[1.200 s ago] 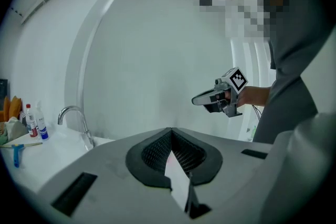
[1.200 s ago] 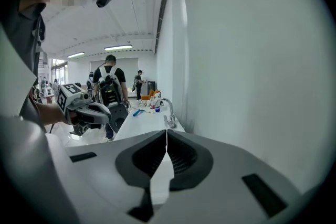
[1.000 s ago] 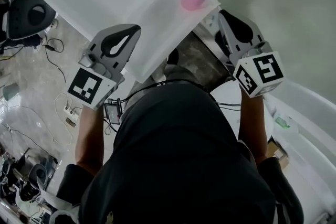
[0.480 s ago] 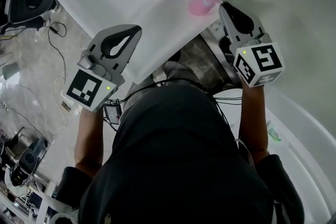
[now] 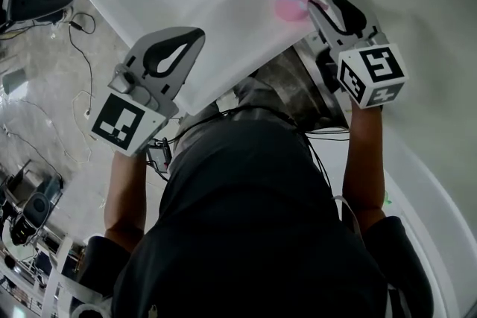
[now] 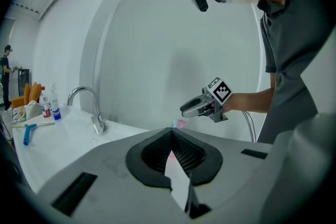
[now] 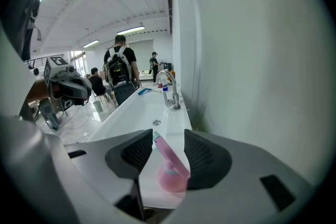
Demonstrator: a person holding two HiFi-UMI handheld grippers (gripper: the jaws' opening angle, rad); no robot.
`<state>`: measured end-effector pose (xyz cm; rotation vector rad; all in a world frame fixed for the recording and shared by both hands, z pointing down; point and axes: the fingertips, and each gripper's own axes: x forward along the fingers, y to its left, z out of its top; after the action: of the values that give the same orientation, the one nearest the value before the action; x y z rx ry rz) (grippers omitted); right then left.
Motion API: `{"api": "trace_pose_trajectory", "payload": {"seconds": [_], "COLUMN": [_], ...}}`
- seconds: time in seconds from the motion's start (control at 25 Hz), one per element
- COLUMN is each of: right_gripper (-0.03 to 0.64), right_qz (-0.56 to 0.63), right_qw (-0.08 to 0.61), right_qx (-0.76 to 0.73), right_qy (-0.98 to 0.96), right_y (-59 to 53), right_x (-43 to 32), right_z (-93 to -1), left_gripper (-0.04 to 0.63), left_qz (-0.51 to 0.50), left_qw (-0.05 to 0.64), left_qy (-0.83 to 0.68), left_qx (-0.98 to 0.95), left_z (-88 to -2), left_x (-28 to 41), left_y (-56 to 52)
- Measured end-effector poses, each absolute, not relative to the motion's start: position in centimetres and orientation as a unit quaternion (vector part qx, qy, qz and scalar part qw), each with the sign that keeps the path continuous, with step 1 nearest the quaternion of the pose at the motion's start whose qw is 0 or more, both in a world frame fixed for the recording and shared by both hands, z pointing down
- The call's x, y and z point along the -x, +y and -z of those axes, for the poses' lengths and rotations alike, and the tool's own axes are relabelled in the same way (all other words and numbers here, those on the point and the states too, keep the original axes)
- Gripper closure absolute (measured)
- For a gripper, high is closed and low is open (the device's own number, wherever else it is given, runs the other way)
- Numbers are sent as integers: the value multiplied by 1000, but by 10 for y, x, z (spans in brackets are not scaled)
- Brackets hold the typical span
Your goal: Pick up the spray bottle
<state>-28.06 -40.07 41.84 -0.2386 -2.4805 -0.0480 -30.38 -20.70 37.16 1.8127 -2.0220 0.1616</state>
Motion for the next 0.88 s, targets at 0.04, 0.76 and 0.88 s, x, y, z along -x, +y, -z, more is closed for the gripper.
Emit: {"api": "trace_pose_trajectory", "payload": {"seconds": [0.04,0.76,0.88], "right_gripper": [440,400,402], "right_qz": [20,-5,6], "right_qw": [324,396,400], "right_qx": [94,143,143], "right_qy": [-941,-907,-905], "right_y": [-403,-426,-427], "right_x": [281,268,265], "right_z": [-425,-533,-543], "left_gripper": [592,592,592], "left_qz": [-58,-68,-71], "left_qw": [210,246,246], "left_qy": [-727,-721,-721], "left_qx": [-651,-644,-644], "left_z": [-375,-431,-435], "left_x": [304,285,281], "left_y": [-210,-247,-247]}}
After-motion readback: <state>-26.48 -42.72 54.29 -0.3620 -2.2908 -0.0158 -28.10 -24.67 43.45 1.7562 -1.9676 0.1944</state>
